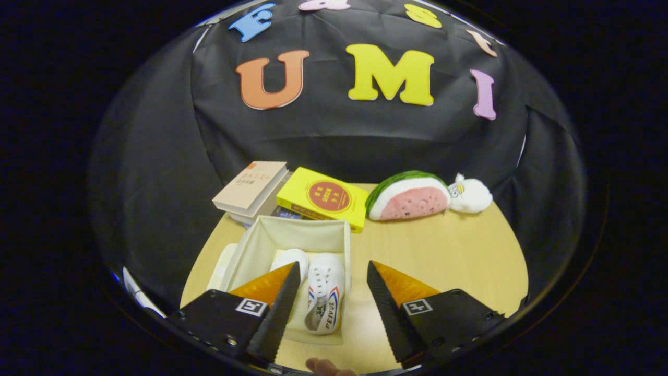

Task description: Open the storage box then place both shoes into the box .Put the left shoe in first, then the right shoe, with the right side of both shoes facing outward in a uniform manner.

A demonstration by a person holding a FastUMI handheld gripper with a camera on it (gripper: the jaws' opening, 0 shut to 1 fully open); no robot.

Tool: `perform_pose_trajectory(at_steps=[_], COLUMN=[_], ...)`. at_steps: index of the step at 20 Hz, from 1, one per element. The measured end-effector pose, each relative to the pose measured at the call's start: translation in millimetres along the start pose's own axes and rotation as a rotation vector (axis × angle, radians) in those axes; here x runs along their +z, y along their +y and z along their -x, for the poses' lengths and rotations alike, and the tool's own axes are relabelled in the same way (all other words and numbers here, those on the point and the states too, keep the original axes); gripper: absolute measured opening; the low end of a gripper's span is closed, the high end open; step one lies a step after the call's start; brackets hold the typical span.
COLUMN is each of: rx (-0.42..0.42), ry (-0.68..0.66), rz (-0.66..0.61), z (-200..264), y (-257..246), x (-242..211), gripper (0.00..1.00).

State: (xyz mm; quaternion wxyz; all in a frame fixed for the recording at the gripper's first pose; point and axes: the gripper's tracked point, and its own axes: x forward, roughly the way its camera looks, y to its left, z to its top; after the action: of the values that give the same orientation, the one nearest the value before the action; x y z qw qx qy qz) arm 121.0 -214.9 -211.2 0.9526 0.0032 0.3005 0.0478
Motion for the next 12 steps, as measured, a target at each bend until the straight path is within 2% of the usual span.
perform_pose_trajectory(at_steps=[2, 6, 8, 12], rx=[0.008, -0.006, -0.041, -0.059], ry=[-0.048, -0.18, -0.246, -0.382], rz=[-0.016, -0.026, -0.01, 0.024], z=[25.6, 75.3, 97.3, 136.2], y=[-2.8, -23.5, -38.7, -56.0], x=[19.3, 63.9, 80.1, 108.9], gripper=[0.91, 0.97, 0.97, 0.96])
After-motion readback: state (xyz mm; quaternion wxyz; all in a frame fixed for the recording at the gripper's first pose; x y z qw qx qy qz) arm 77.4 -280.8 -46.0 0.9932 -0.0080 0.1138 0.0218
